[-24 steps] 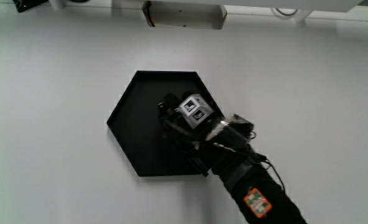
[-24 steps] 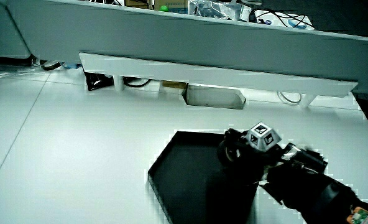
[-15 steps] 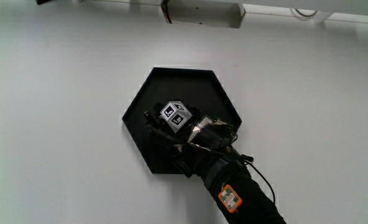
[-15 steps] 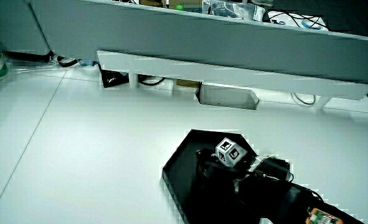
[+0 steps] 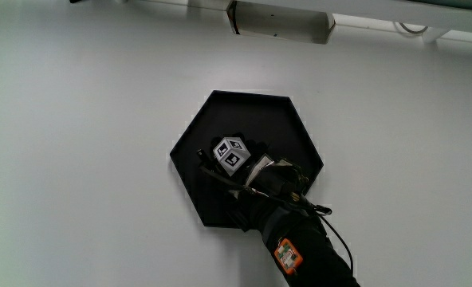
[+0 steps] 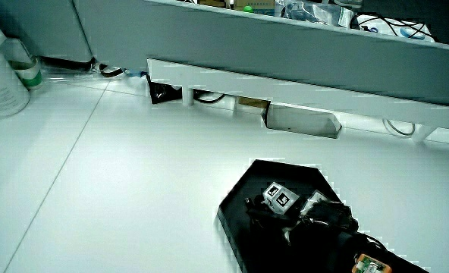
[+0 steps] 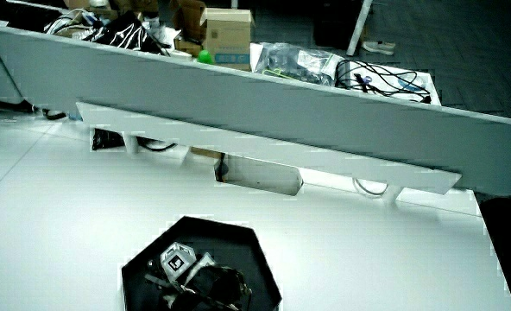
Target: Place black tape into plate
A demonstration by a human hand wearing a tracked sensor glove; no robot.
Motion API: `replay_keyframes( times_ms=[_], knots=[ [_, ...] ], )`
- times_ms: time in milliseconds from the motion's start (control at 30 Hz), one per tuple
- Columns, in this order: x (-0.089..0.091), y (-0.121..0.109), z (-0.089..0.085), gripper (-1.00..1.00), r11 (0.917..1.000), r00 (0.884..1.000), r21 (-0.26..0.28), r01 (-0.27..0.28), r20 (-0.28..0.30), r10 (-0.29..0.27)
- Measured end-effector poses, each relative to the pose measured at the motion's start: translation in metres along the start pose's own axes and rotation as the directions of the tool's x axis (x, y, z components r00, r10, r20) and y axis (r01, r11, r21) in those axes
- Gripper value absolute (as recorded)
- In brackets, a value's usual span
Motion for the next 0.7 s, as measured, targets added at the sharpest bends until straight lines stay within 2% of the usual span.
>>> replay_keyframes(
  times_ms=[67, 133, 200, 233, 267, 300, 333, 400, 433, 467, 500, 533, 600, 633, 700],
  knots=[
    [0.003, -0.002, -0.006, -0.47, 0.9997, 0.999, 0.016, -0.019, -0.042, 0.02],
    [0.009, -0.006, -0.009, -0.6, 0.9997, 0.999, 0.022, 0.006, -0.039, -0.005],
    [0.018, -0.014, -0.009, -0.73, 0.998, 0.995, 0.063, -0.01, -0.096, 0.017],
    [0.023, -0.019, -0.01, -0.8, 0.9969, 0.995, 0.078, 0.005, -0.102, 0.003],
    [0.027, -0.022, -0.011, -0.87, 0.9962, 0.992, 0.086, 0.016, -0.129, -0.005],
    [0.032, -0.03, -0.01, -0.93, 0.9906, 0.984, 0.136, 0.017, -0.176, 0.007],
    [0.035, -0.034, -0.012, -1.0, 0.991, 0.98, 0.133, 0.014, -0.197, 0.013],
    [0.042, -0.045, -0.011, -1.0, 0.9854, 0.971, 0.17, 0.002, -0.235, 0.038],
    [0.045, -0.051, -0.01, -1.0, 0.9809, 0.966, 0.194, 0.018, -0.255, 0.032],
    [0.048, -0.053, -0.012, -1.0, 0.9753, 0.959, 0.22, 0.013, -0.28, 0.05],
    [0.052, -0.059, -0.012, -1.0, 0.9717, 0.954, 0.234, 0.033, -0.298, 0.039],
    [0.054, -0.062, -0.016, -1.0, 0.9649, 0.95, 0.255, 0.061, -0.312, 0.022],
    [0.059, -0.072, -0.022, -1.0, 0.9569, 0.938, 0.283, 0.065, -0.345, 0.038],
    [0.062, -0.078, -0.023, -1.0, 0.95, 0.934, 0.303, 0.076, -0.354, 0.038],
    [0.065, -0.085, -0.031, -1.0, 0.9427, 0.919, 0.324, 0.082, -0.39, 0.054]
  ],
)
